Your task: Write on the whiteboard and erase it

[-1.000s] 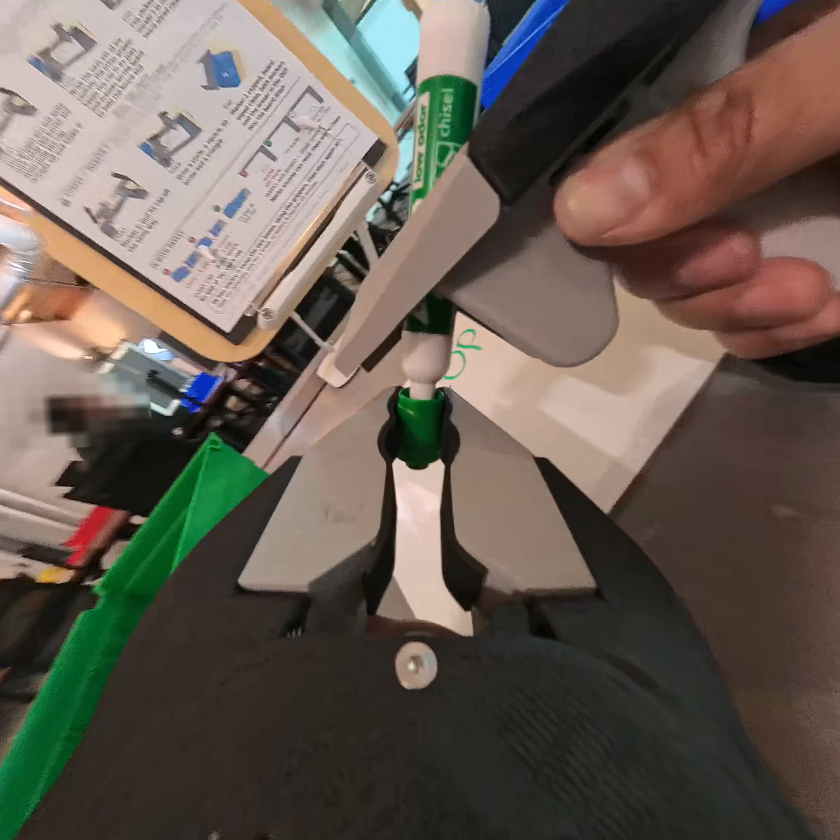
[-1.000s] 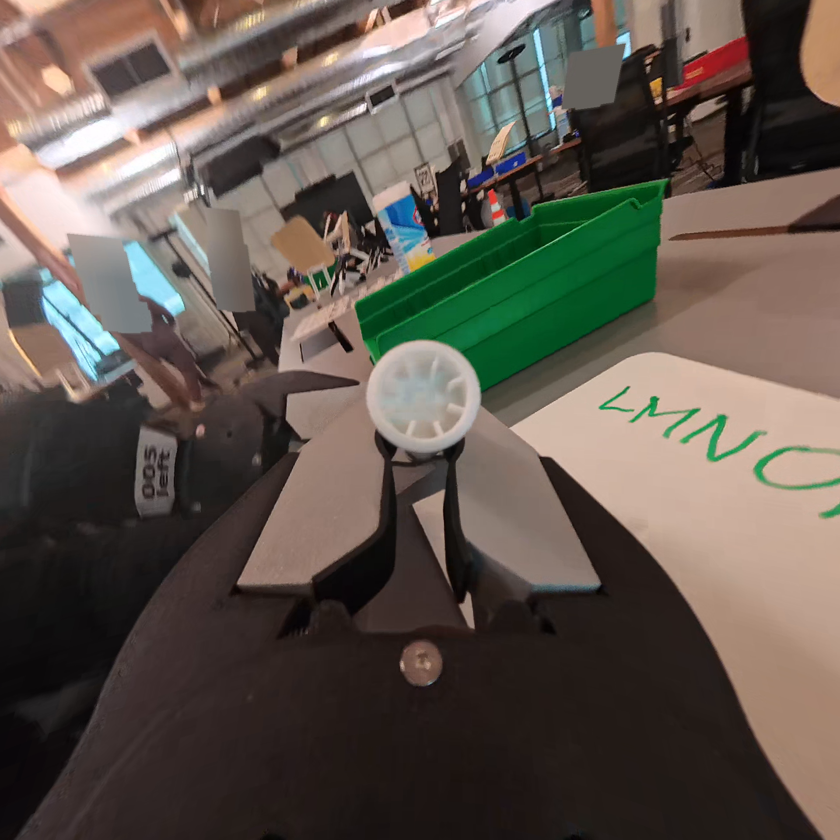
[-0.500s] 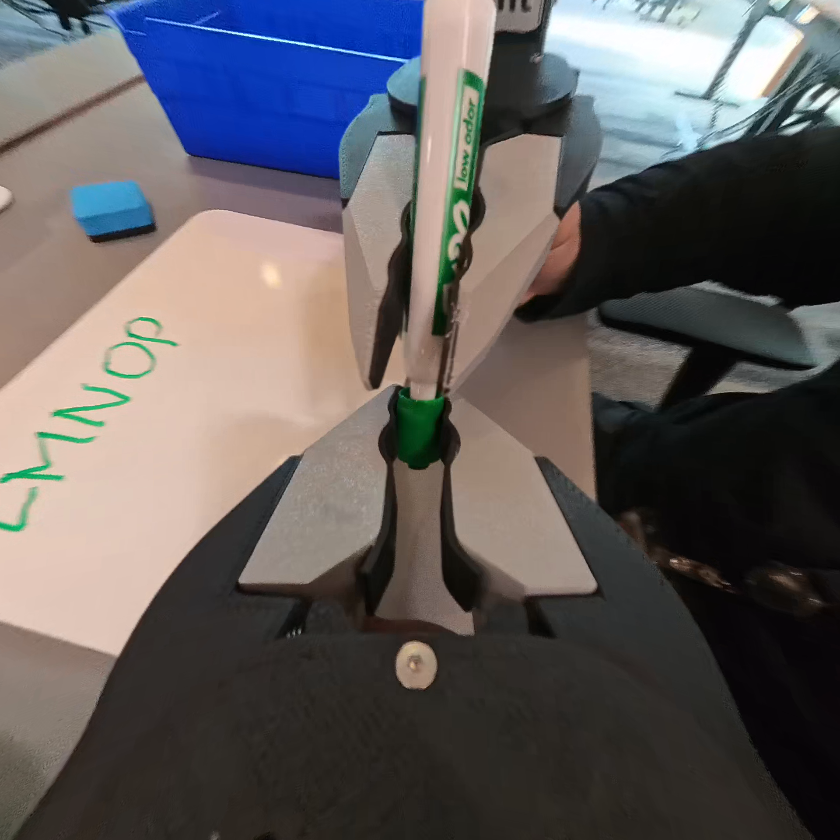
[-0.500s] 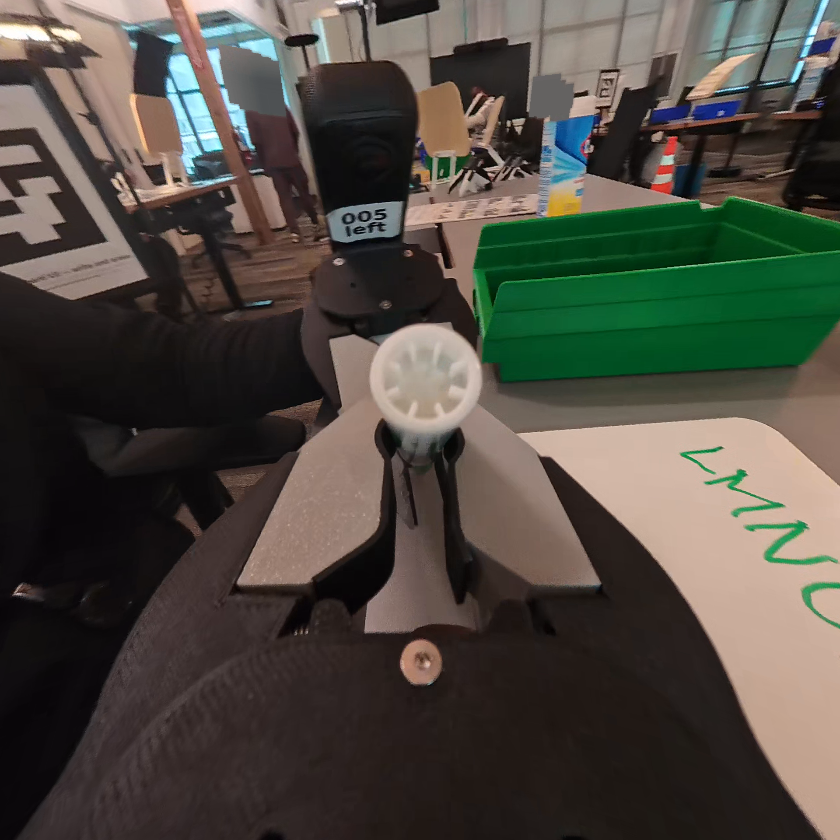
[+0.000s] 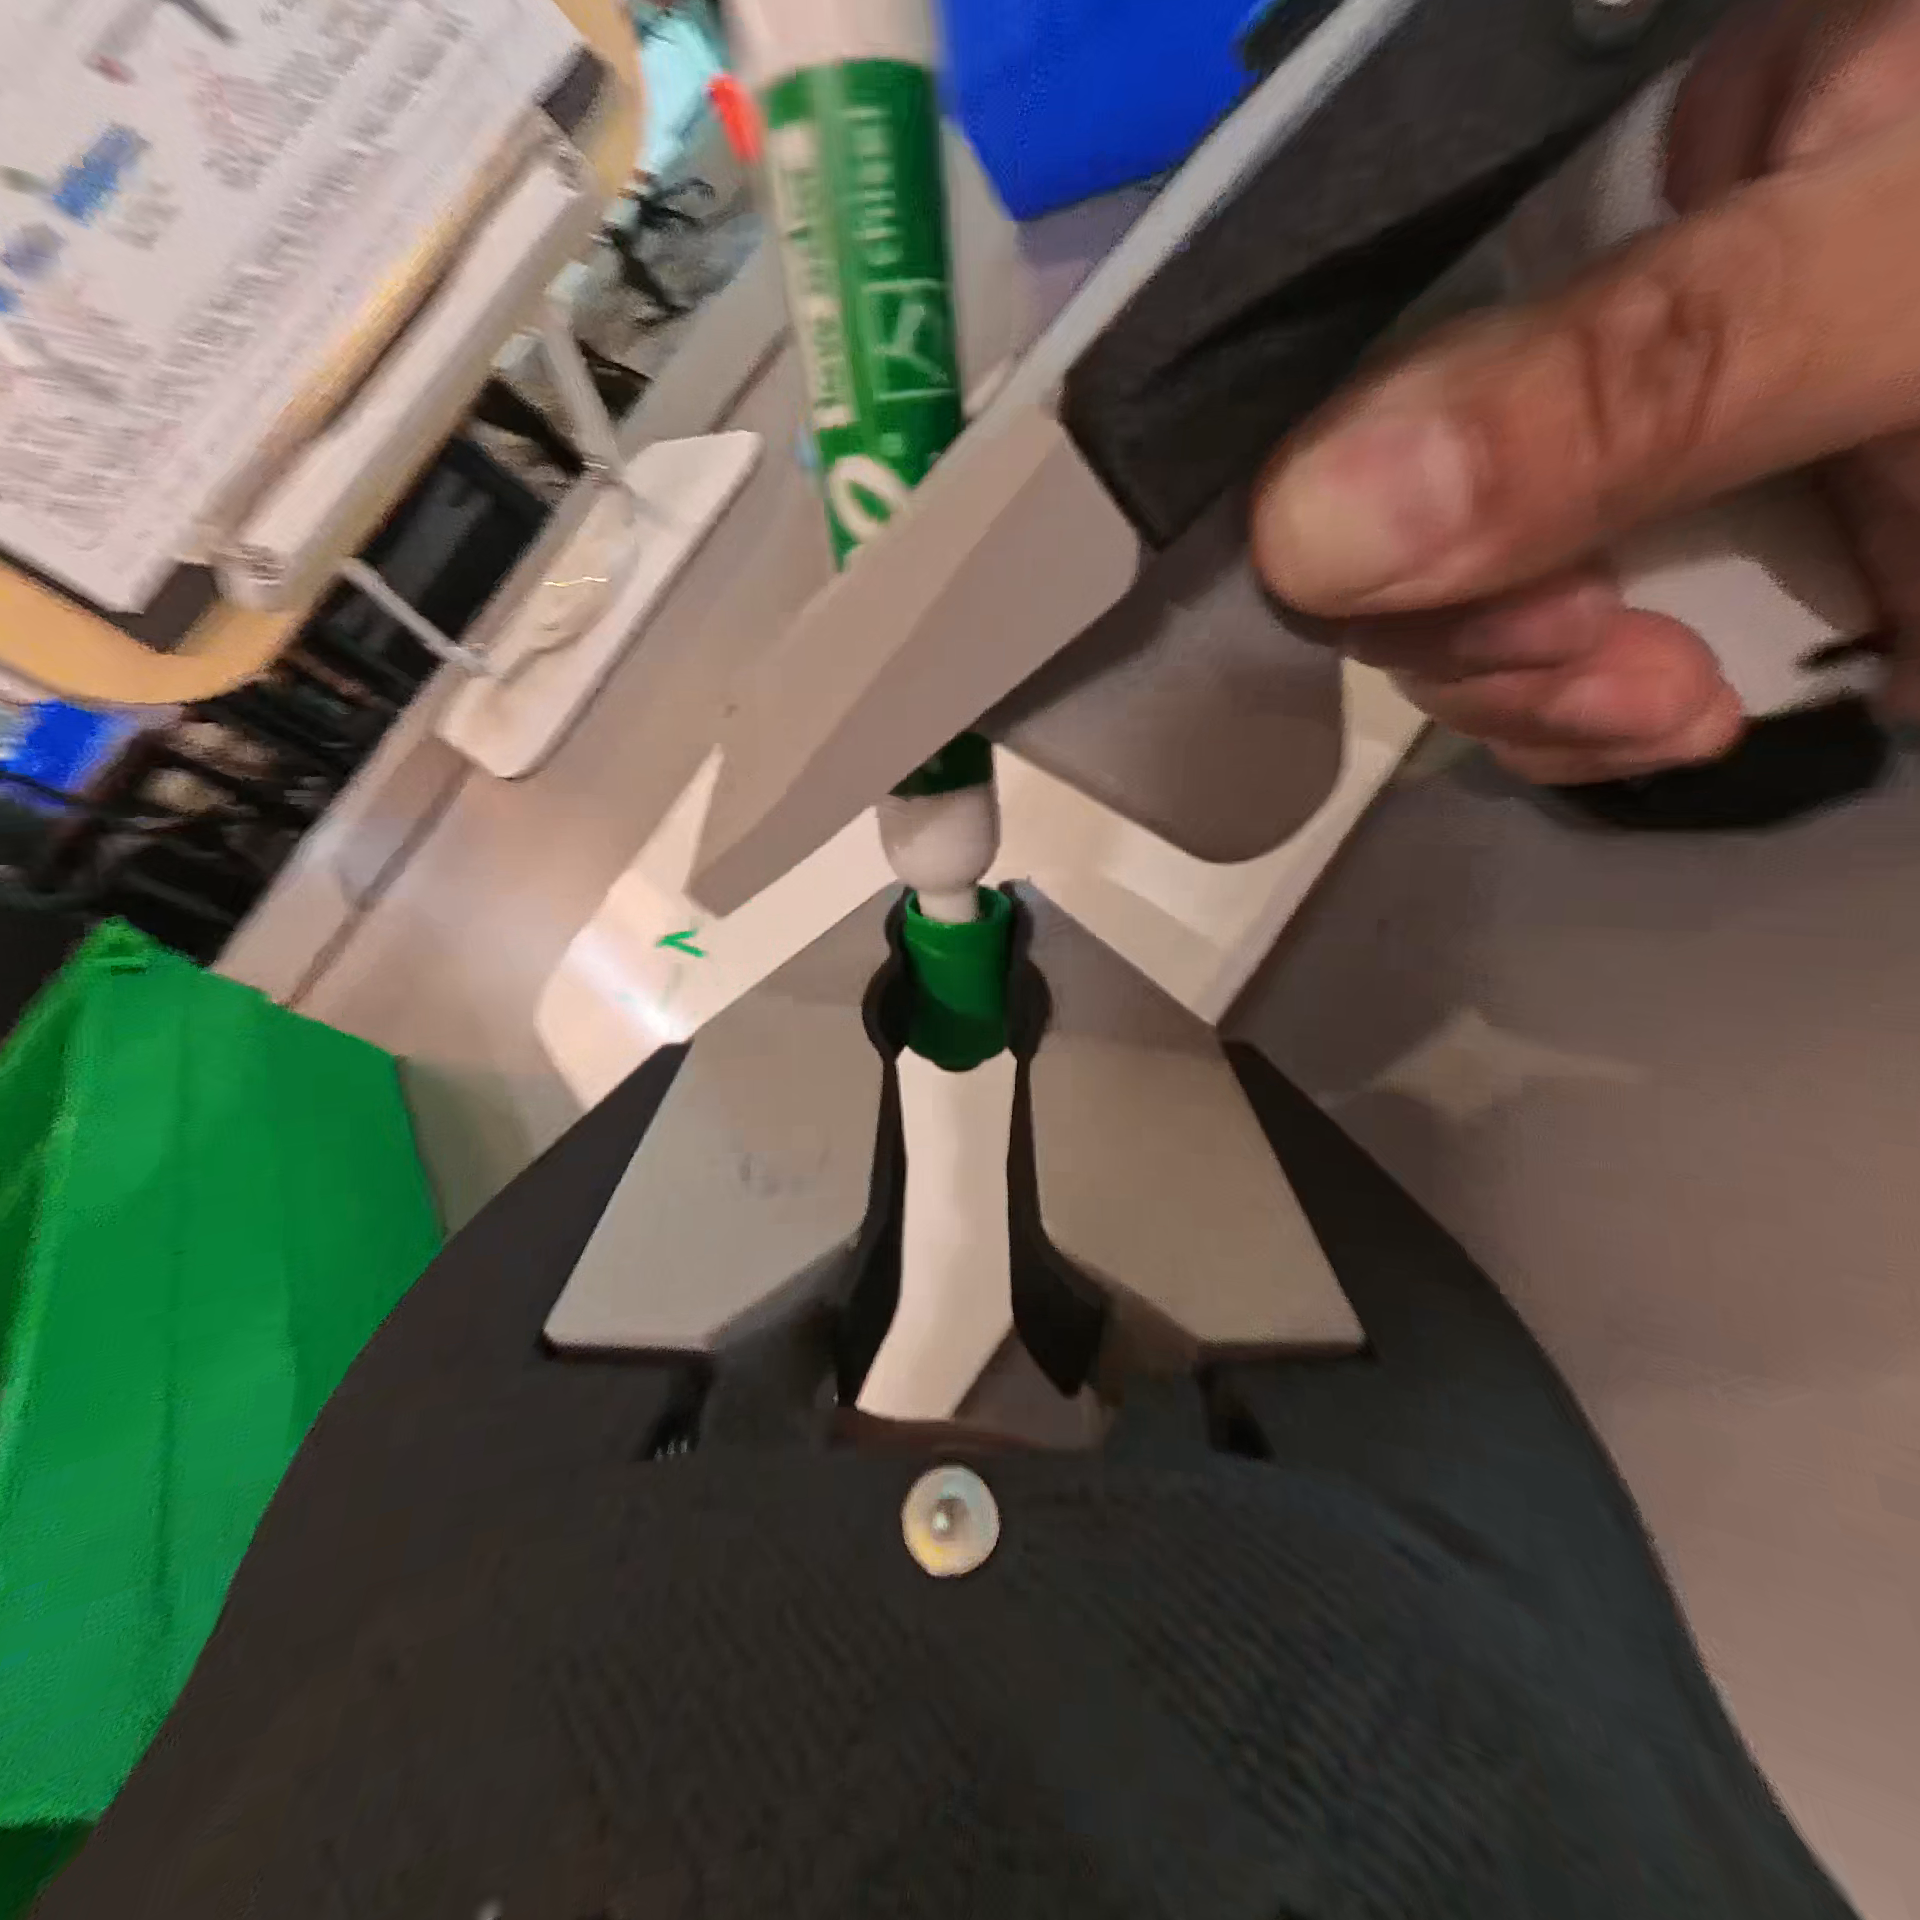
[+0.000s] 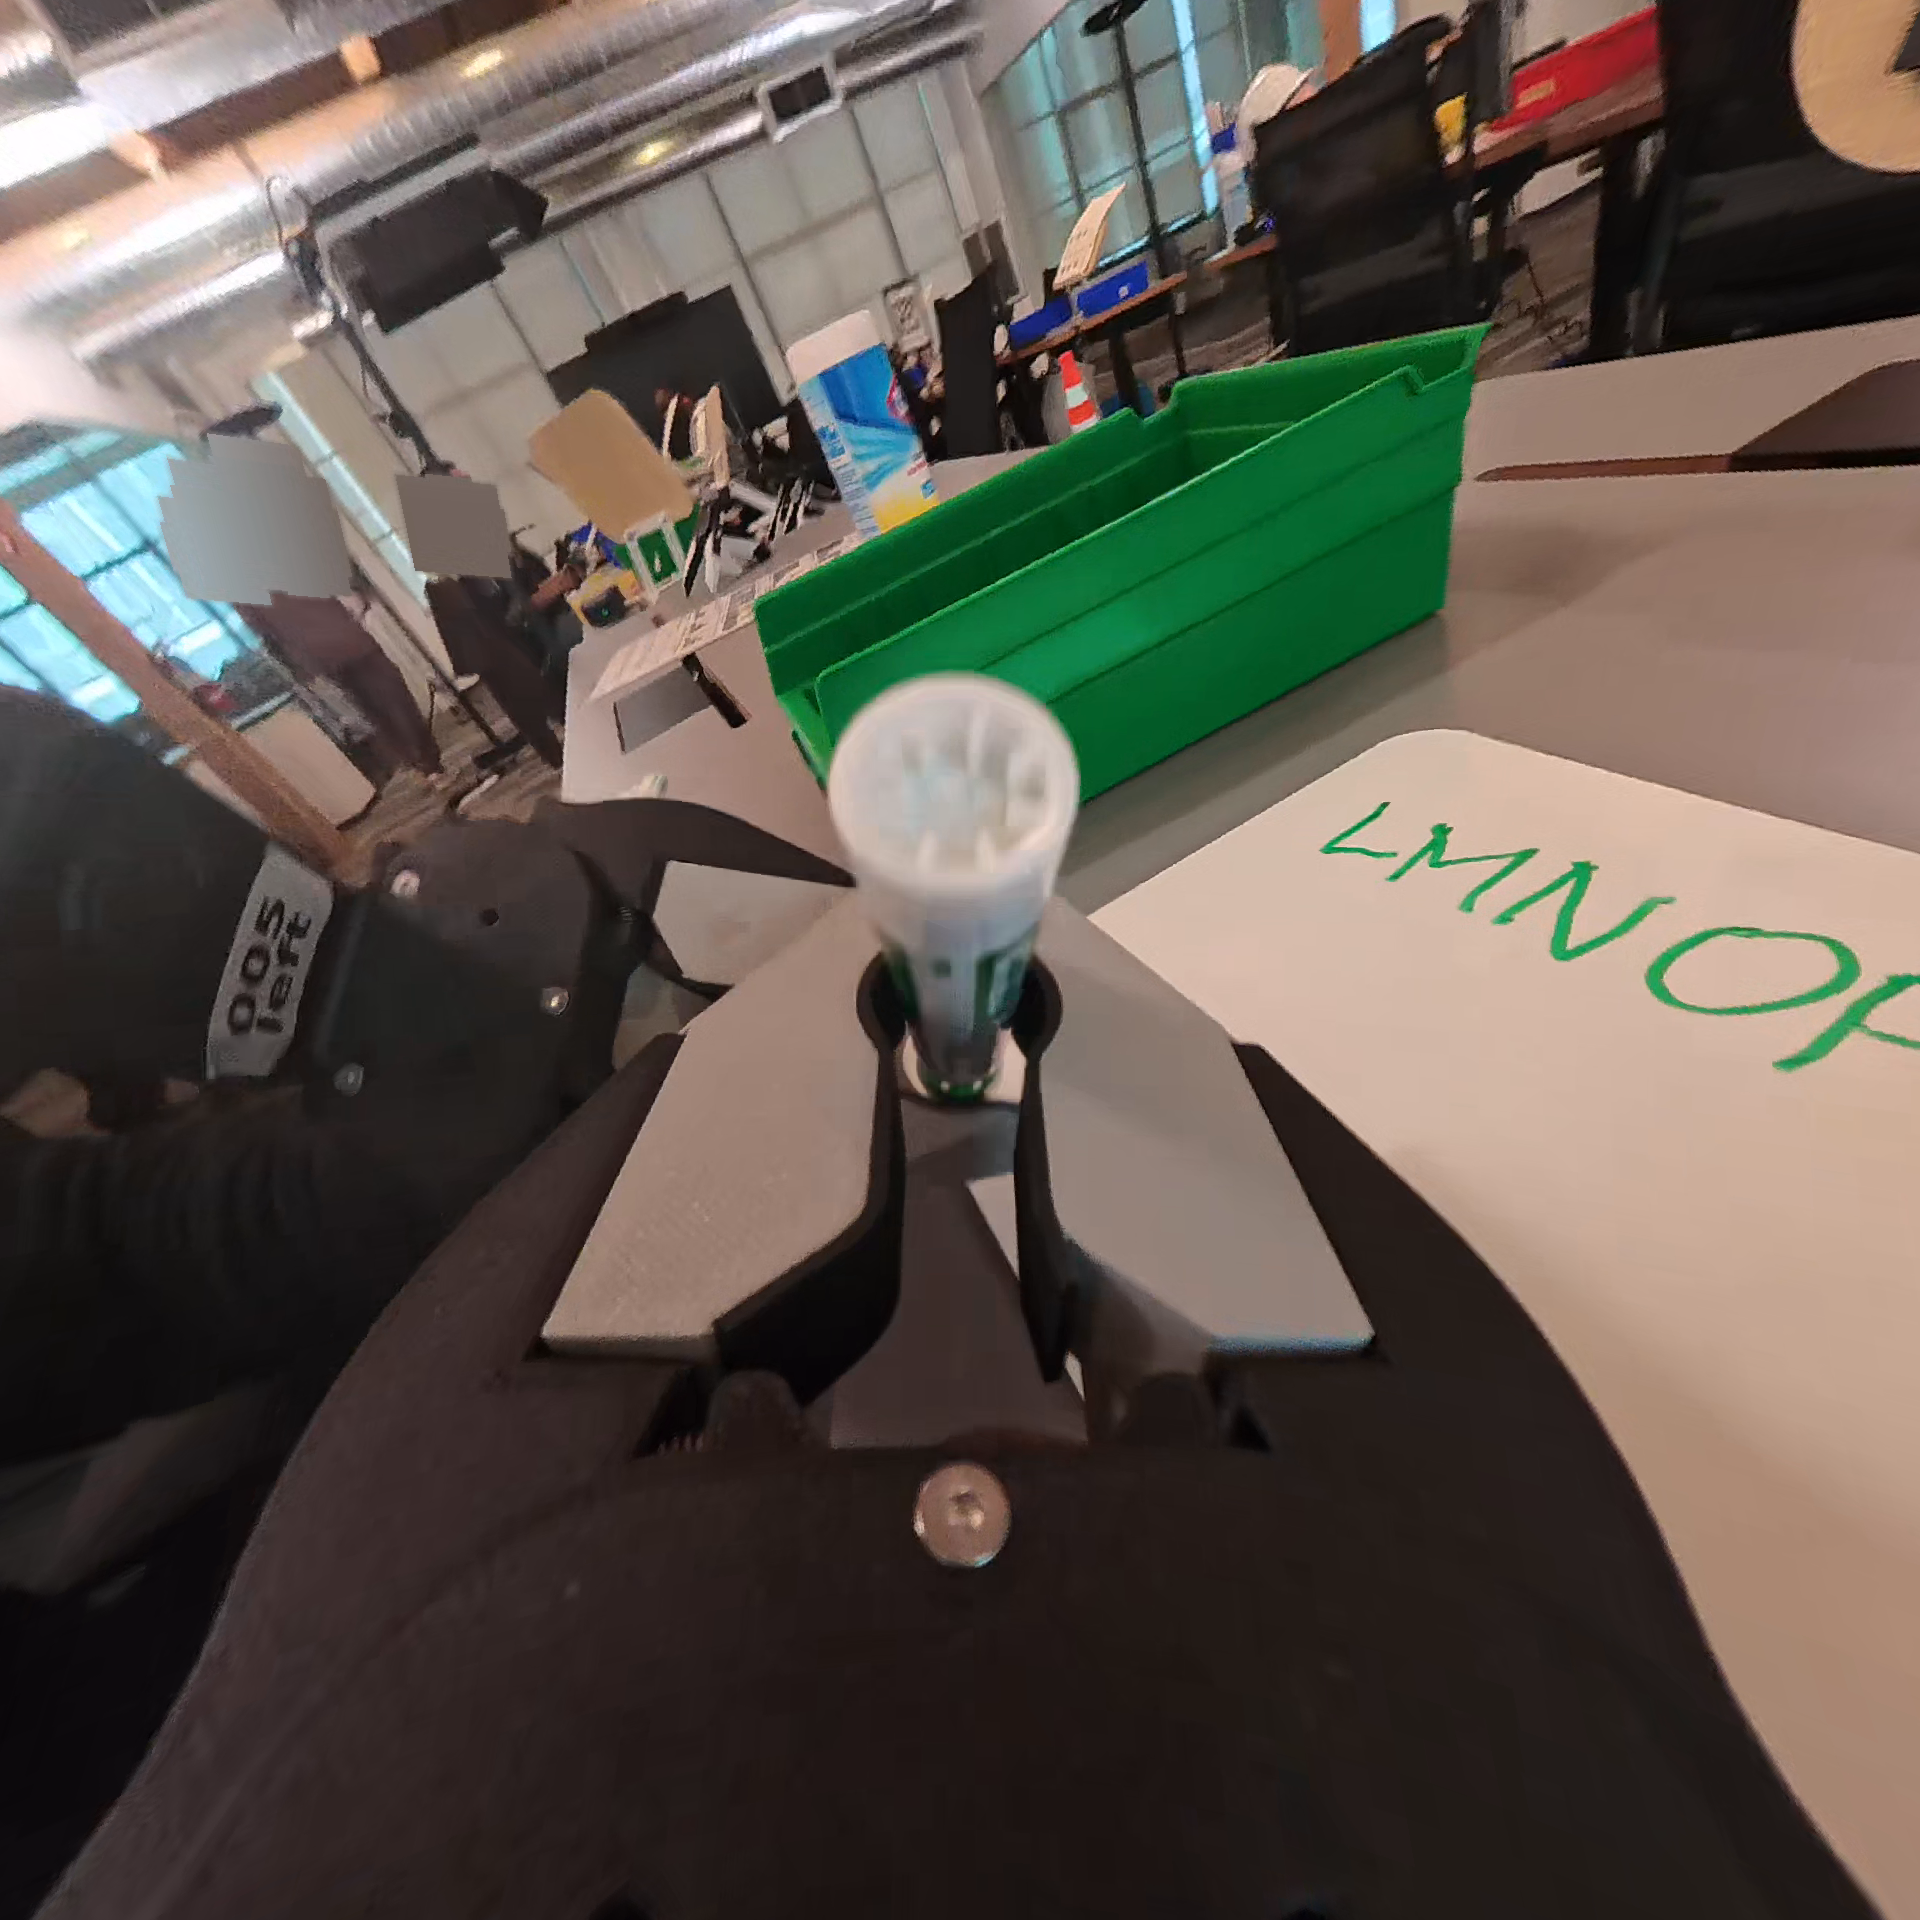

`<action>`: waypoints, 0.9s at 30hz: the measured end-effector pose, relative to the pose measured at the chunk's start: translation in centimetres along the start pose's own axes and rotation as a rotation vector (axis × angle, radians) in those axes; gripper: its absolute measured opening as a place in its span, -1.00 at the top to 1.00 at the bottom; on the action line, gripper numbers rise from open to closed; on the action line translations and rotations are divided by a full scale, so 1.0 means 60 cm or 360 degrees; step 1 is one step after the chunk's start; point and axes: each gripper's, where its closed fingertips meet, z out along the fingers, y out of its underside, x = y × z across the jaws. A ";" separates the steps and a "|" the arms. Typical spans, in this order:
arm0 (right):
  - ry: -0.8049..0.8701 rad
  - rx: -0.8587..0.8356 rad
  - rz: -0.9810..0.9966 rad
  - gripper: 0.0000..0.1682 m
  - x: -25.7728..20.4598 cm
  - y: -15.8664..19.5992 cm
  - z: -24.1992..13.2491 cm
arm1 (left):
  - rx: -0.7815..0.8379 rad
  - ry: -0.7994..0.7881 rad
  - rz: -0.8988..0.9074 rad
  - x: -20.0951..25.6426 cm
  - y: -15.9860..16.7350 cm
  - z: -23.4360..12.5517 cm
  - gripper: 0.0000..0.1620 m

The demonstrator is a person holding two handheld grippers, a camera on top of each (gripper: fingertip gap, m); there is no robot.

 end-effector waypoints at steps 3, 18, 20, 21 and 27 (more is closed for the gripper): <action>-0.0243 -0.0034 -0.0161 0.82 -0.041 -0.004 -0.010 | 0.0078 0.0562 -0.0387 0.042 -0.026 -0.031 0.86; -0.0614 -0.0286 -0.0215 0.83 -0.068 -0.002 -0.012 | 0.0249 0.1053 -0.0684 0.042 -0.036 -0.061 0.85; -0.0589 -0.0346 -0.0172 0.83 -0.052 0.011 -0.009 | 0.0177 0.0953 -0.0580 0.037 -0.020 -0.049 0.86; -0.0596 -0.0368 -0.0126 0.83 -0.046 0.017 -0.009 | 0.0148 0.0929 -0.0537 0.037 -0.014 -0.045 0.86; -0.0634 -0.0489 -0.0060 0.78 -0.027 0.046 -0.014 | -0.0024 0.0863 -0.0284 0.042 0.016 -0.033 0.85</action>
